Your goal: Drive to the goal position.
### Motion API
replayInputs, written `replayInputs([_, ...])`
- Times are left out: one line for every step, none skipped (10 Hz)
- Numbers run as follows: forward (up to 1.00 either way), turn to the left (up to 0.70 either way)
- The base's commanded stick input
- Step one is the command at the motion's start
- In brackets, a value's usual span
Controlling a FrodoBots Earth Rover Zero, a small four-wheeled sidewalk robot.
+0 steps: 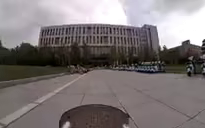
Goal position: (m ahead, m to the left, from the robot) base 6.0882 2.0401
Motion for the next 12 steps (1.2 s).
replayInputs([0.70, 0.00])
replayInputs([0.70, 0.00])
replayInputs([0.70, -0.22])
replayInputs([0.70, 0.00])
replayInputs([0.70, 0.00])
replayInputs([0.70, 0.00])
replayInputs([0.70, 0.00])
replayInputs([0.70, 0.00])
replayInputs([0.70, 0.00])
replayInputs([0.70, 0.00])
replayInputs([0.70, 0.00])
replayInputs([0.70, 0.00])
